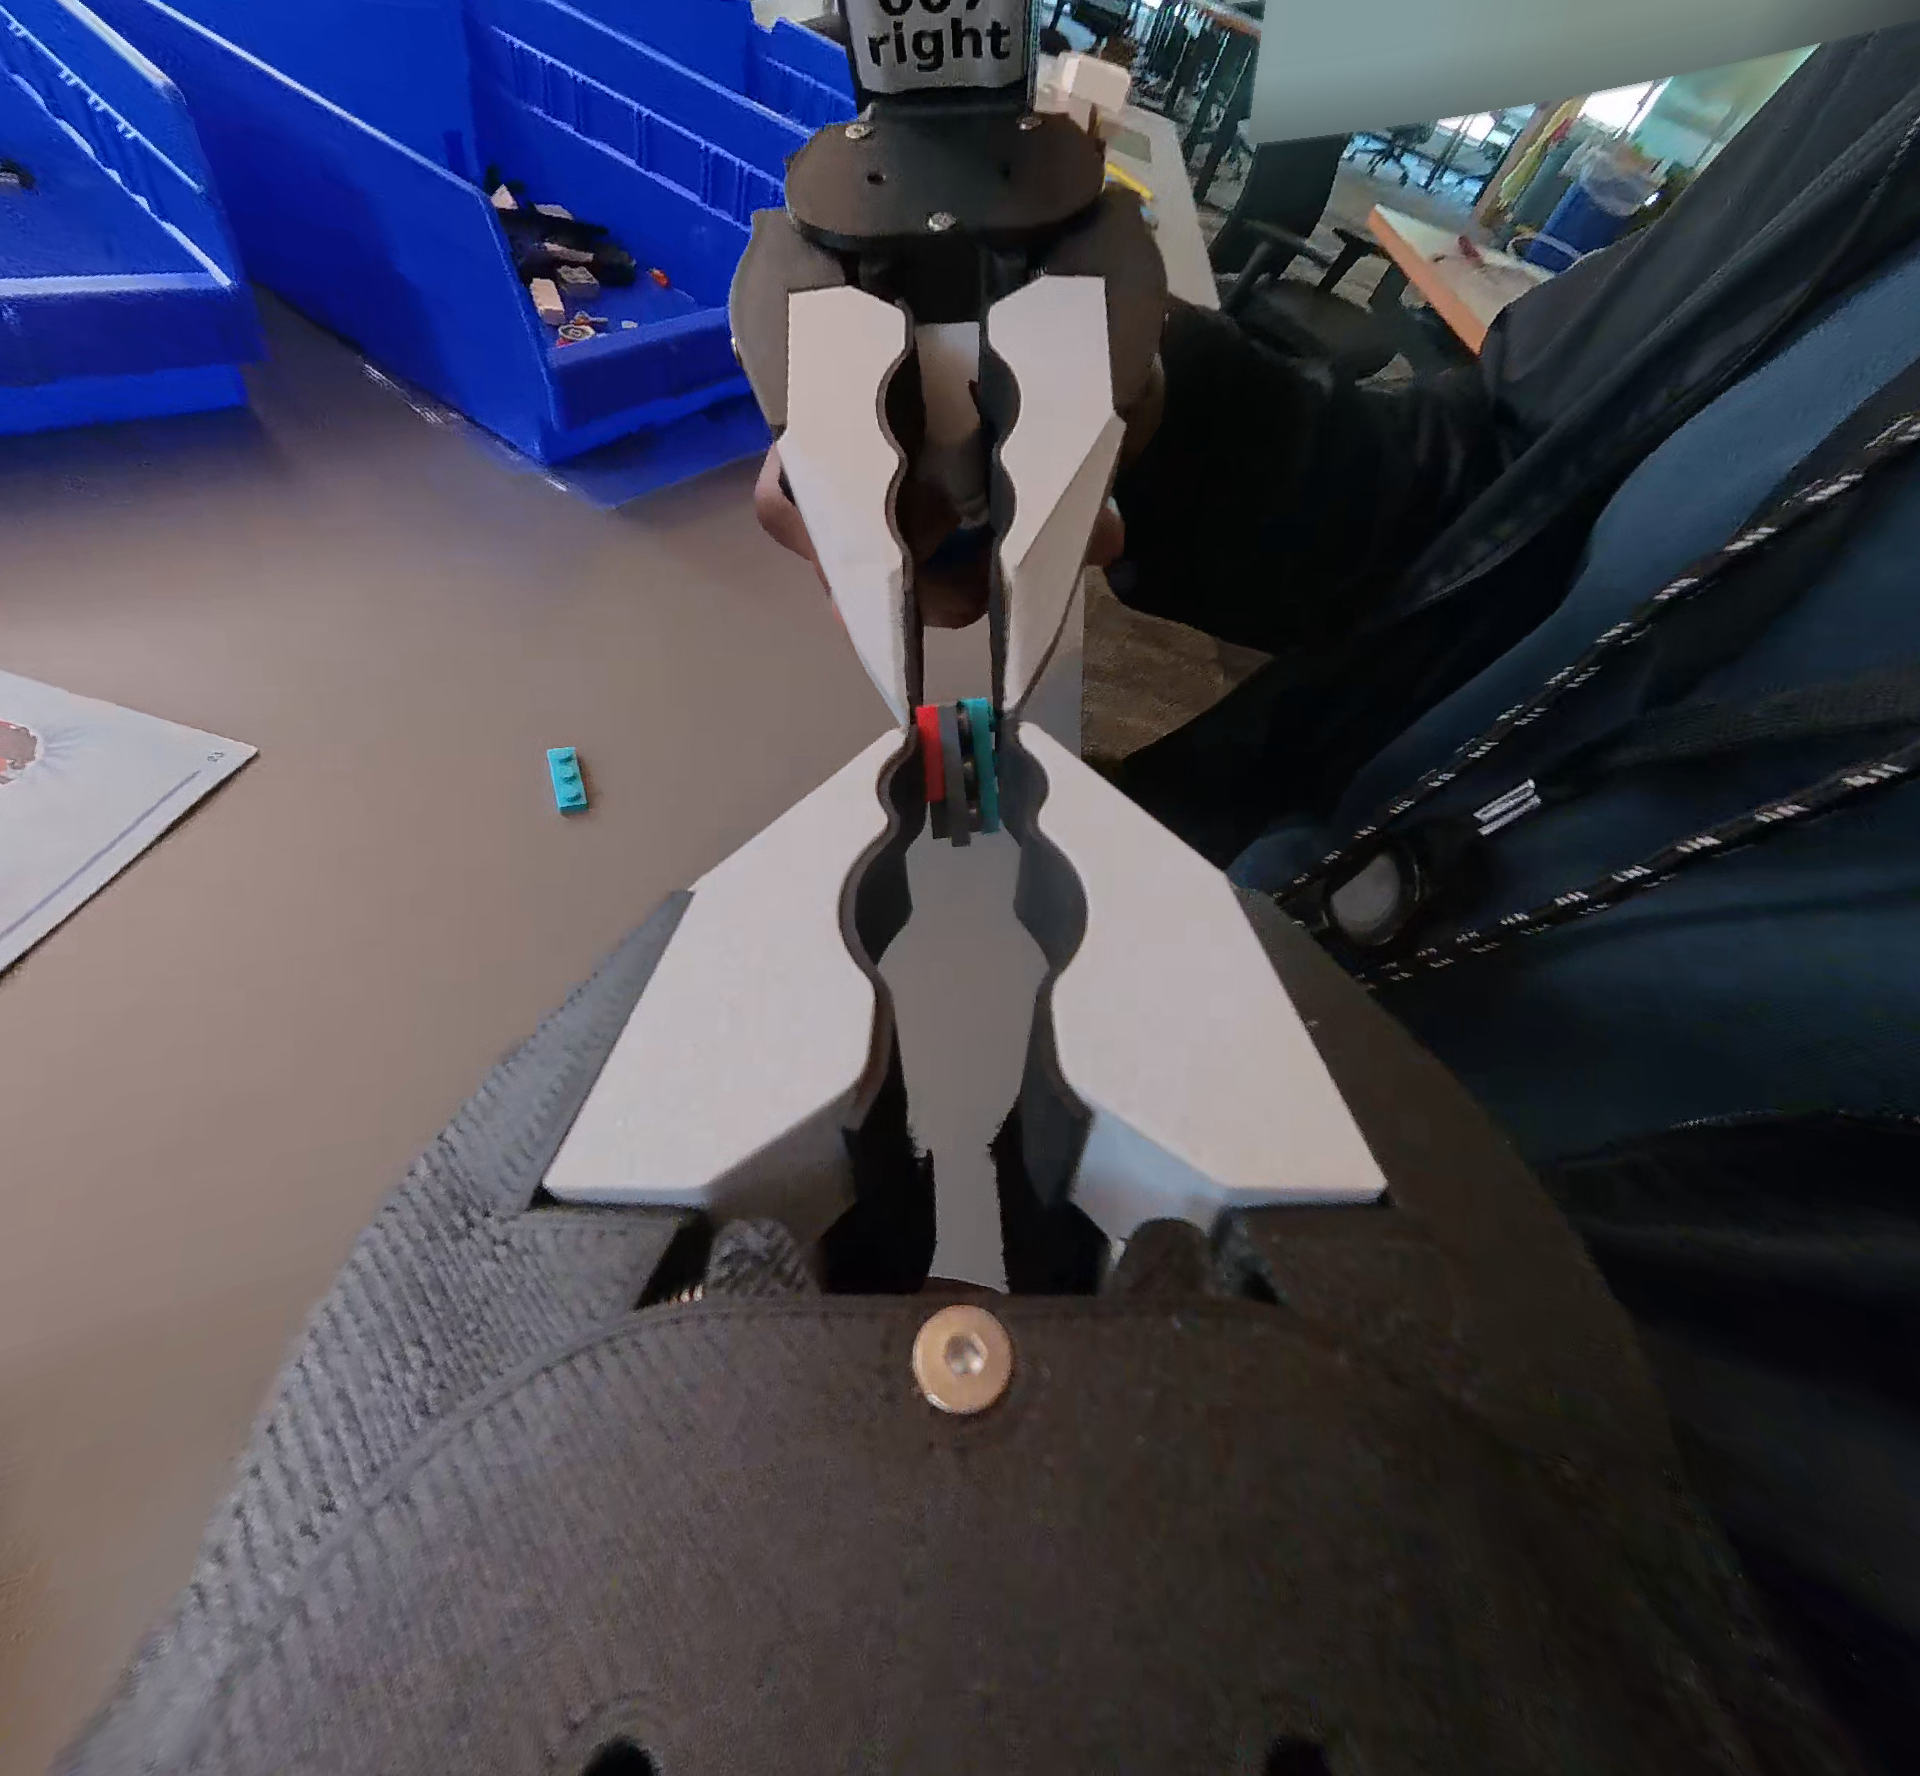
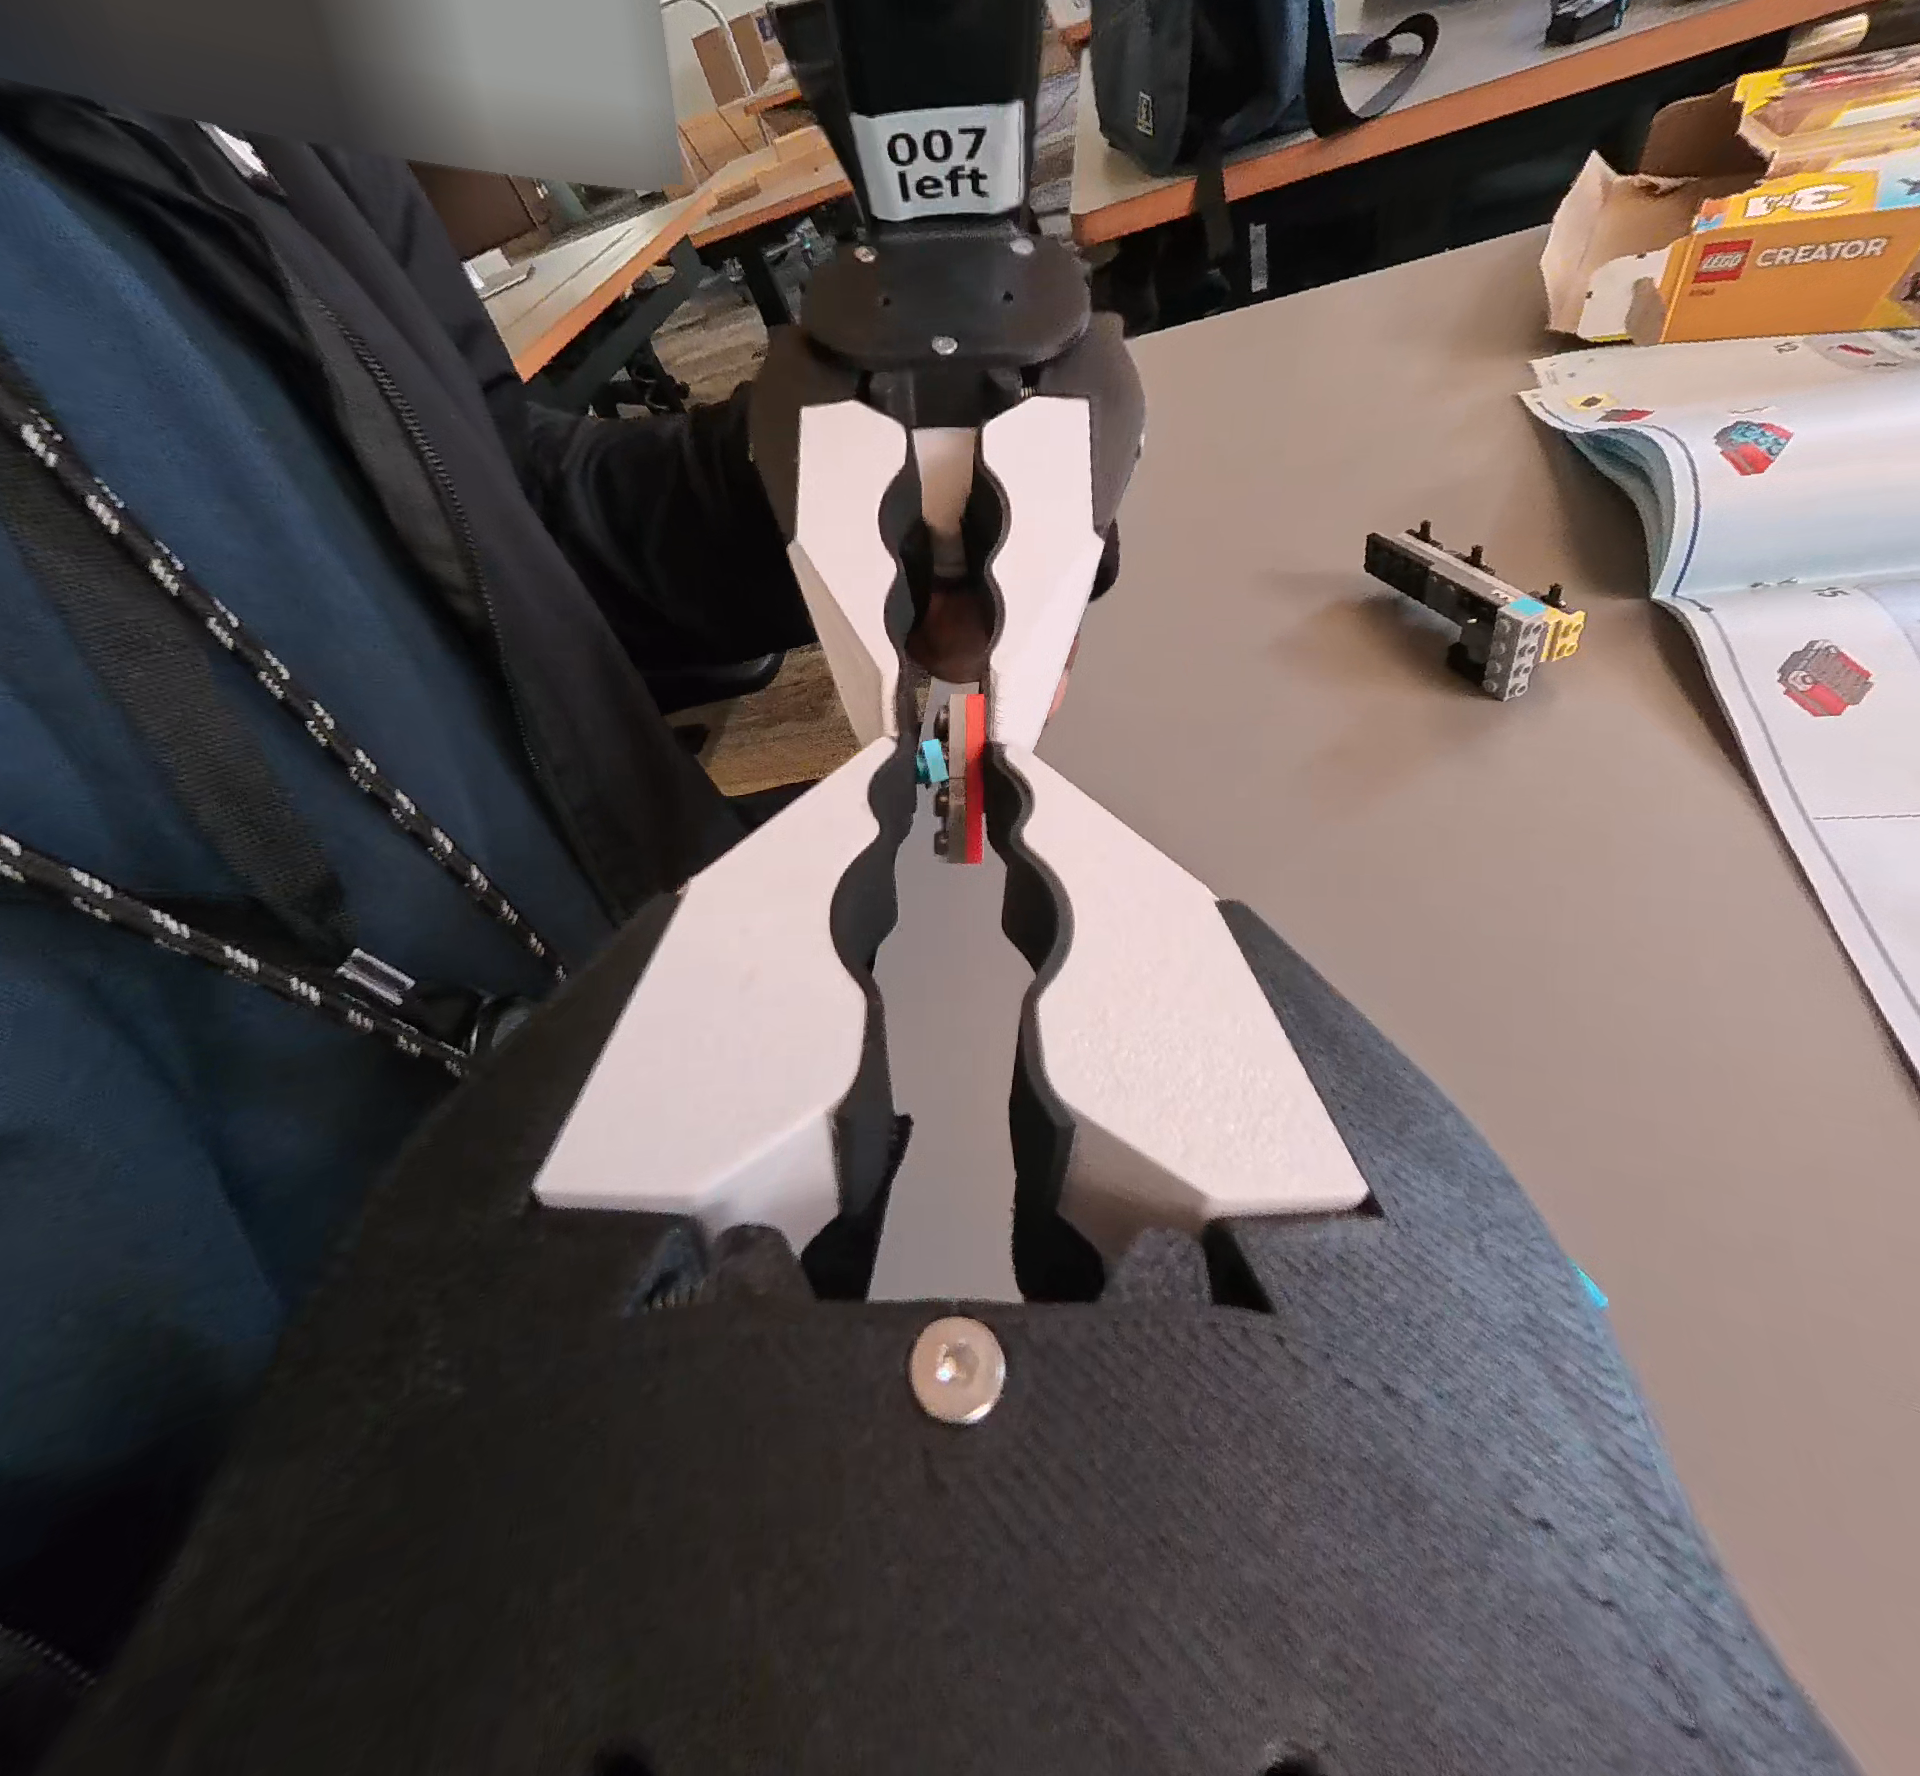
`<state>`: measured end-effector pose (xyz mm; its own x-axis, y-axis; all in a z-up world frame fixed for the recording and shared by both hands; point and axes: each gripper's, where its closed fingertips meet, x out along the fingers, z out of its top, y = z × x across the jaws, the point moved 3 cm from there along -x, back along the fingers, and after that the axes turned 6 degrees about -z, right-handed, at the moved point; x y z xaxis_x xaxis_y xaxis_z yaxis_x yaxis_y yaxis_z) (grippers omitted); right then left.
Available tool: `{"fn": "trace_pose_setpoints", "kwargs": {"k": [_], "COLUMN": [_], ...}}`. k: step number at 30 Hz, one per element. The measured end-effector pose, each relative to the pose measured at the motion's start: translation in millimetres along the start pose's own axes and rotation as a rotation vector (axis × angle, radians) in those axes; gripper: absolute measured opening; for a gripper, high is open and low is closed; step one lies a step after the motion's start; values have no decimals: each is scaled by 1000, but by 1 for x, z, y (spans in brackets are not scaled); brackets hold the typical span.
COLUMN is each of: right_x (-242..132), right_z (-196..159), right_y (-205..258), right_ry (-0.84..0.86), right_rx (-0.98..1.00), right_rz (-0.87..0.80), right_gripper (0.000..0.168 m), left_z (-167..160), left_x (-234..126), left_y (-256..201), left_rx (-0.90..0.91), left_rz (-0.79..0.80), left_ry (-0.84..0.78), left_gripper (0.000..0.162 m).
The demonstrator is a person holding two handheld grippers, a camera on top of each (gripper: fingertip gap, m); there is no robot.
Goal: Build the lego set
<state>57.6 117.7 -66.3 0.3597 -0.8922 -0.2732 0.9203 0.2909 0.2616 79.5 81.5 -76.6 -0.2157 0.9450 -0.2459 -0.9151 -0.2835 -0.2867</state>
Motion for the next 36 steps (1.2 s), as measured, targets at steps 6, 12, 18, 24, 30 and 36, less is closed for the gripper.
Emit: {"fn": "trace_pose_setpoints", "kwargs": {"k": [6,12,18,24,30,36], "right_x": [-3,-4,-5,-6,-9,-14], "right_z": [0,-1,-1,-1,4,7], "right_y": [2,2,-1,-3,-3,-5], "right_ry": [-12,-17,-37,-54,-106,-123], "right_rx": [5,24,35,49,63,80], "right_rz": [-20,-29,-54,-66,-69,-71], "right_gripper": [13,12,10,11,11,12], "left_z": [2,2,3,3,6,10], "left_x": [3,5,7,8,6,0], "left_y": [-3,-4,-3,0,1,0], "left_rx": [42,50,45,12,-46,-86], "left_rz": [44,62,77,64,15,-35], "left_ry": [39,56,53,30,-50,-155], "left_gripper": [13,13,13,13,13,13]}}
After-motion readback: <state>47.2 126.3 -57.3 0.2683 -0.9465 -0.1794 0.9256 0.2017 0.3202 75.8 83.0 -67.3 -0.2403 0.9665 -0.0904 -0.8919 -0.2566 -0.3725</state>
